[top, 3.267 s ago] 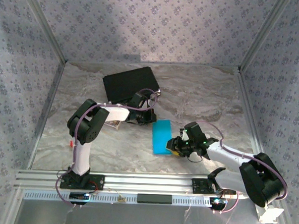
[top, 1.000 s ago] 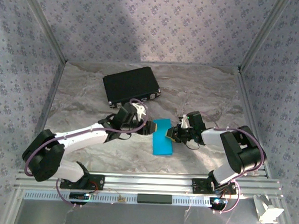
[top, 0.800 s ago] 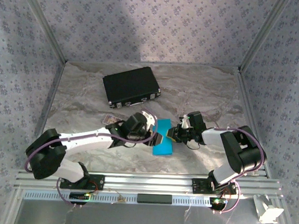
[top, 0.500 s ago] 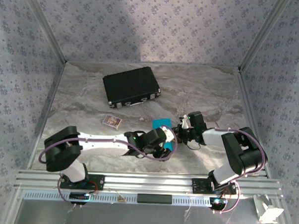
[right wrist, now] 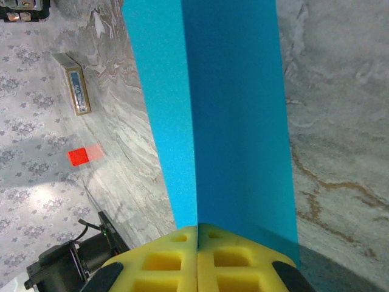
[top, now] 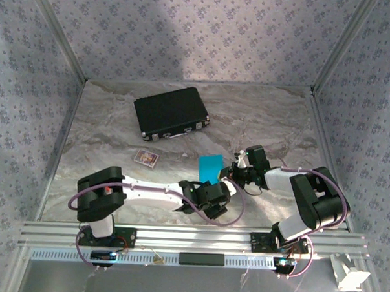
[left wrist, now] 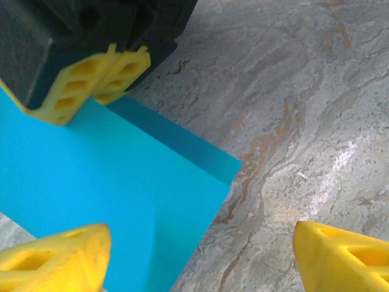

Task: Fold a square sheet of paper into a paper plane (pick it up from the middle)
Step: Fold the triangle a second time at the center of the table.

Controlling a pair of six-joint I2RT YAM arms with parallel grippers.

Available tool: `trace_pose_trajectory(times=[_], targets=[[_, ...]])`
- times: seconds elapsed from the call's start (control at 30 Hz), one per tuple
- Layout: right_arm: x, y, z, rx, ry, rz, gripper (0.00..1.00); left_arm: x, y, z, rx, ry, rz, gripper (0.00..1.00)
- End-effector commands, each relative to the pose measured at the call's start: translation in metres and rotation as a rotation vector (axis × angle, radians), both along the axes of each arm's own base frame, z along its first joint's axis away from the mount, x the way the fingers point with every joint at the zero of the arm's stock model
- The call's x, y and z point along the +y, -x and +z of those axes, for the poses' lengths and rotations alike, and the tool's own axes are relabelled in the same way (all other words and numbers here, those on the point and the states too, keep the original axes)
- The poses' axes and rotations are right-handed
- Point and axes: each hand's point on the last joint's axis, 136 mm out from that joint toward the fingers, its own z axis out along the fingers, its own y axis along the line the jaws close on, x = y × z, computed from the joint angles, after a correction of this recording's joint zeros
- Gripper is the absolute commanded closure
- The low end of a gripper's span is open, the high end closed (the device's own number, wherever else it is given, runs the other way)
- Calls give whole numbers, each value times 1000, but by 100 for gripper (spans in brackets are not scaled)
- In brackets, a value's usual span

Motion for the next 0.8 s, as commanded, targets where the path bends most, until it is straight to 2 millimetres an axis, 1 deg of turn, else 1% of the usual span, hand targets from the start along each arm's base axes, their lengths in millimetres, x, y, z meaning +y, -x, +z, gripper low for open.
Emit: trace_pose_trajectory(times=[0.0, 0.27, 0.5, 0.6, 0.77], targets=[[-2, 1, -3, 31, -5, -15, 94, -2, -3, 5, -87, -51, -23, 20], [-2, 2, -4, 41, 0, -15, 95, -6, -5, -1, -121, -90, -29, 18], [-3, 2, -6, 49, 5, -14, 94, -7, -14, -3, -158, -104, 10, 19], [-3, 3, -6, 50, 4, -13, 94, -7, -15, -1, -164, -100, 19, 25], [-4, 4, -8, 53, 8, -15, 93, -5, -16, -1, -171, -104, 28, 40]])
